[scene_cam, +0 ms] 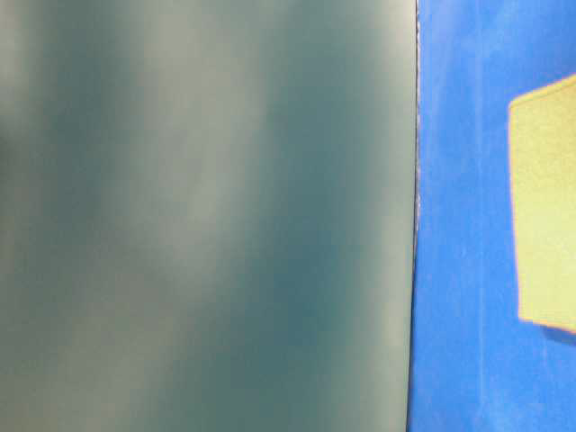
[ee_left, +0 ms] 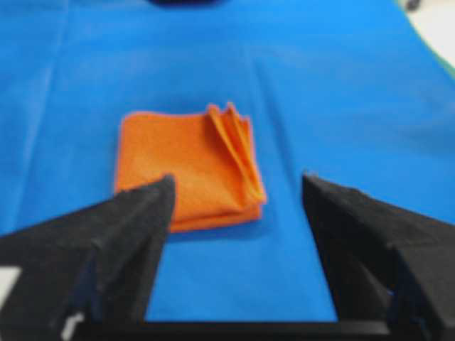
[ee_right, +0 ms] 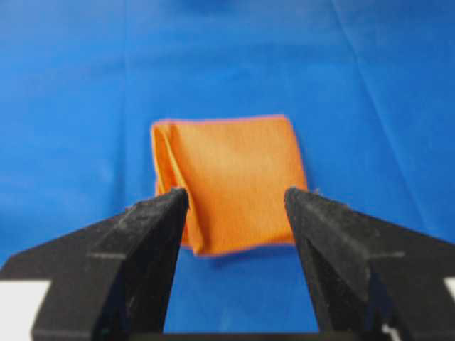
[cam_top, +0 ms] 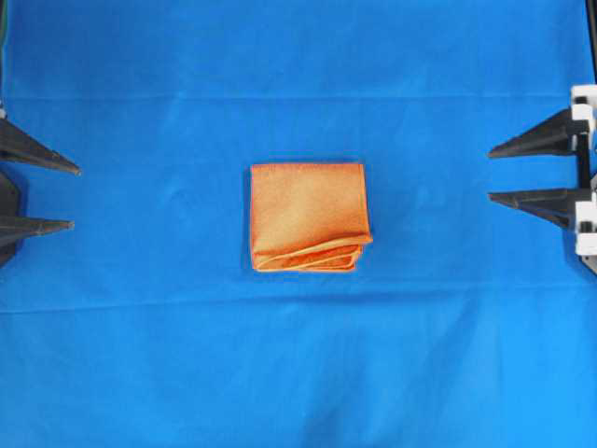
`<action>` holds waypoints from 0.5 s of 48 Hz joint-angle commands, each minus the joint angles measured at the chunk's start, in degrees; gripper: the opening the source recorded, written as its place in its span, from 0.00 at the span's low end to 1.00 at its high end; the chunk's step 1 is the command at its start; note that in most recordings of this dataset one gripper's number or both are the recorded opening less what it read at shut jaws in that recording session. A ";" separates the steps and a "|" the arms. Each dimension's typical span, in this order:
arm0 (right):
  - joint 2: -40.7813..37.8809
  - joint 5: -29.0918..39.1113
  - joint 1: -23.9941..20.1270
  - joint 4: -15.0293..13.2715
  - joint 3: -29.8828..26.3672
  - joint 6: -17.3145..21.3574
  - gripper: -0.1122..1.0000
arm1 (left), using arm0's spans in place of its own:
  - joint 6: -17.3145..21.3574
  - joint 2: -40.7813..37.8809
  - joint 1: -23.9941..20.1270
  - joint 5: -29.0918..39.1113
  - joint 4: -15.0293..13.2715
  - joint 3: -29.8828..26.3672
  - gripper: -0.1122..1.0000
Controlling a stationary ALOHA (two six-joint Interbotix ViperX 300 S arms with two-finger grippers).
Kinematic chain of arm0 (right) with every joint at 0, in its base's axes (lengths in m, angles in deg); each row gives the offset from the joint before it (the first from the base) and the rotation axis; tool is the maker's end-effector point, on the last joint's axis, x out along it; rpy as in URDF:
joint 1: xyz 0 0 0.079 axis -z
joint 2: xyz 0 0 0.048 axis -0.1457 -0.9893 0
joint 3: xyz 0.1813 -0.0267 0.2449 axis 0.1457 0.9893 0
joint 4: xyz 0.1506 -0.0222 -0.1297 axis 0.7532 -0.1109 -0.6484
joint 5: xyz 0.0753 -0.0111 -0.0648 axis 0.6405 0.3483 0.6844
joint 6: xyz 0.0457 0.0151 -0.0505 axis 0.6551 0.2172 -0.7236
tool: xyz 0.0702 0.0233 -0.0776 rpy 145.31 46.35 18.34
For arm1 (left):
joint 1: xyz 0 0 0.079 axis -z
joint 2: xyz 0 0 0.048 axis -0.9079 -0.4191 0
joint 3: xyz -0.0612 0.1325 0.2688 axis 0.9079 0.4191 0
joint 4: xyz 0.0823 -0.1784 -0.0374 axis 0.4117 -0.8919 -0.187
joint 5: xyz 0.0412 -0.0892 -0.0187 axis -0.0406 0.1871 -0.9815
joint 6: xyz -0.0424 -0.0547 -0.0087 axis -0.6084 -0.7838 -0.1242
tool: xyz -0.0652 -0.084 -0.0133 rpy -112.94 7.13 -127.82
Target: Fold the orange towel.
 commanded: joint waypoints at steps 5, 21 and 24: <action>1.05 -2.37 -0.09 -0.18 2.72 0.09 0.65 | -0.44 3.25 -0.26 -0.44 0.00 2.99 0.69; 0.53 -9.40 1.76 0.09 8.44 0.62 0.65 | -0.79 5.10 -0.26 -3.16 -0.09 7.73 0.69; 0.35 -9.93 1.85 0.26 8.79 0.70 0.65 | -0.79 4.83 -0.26 -3.34 -0.09 7.91 0.69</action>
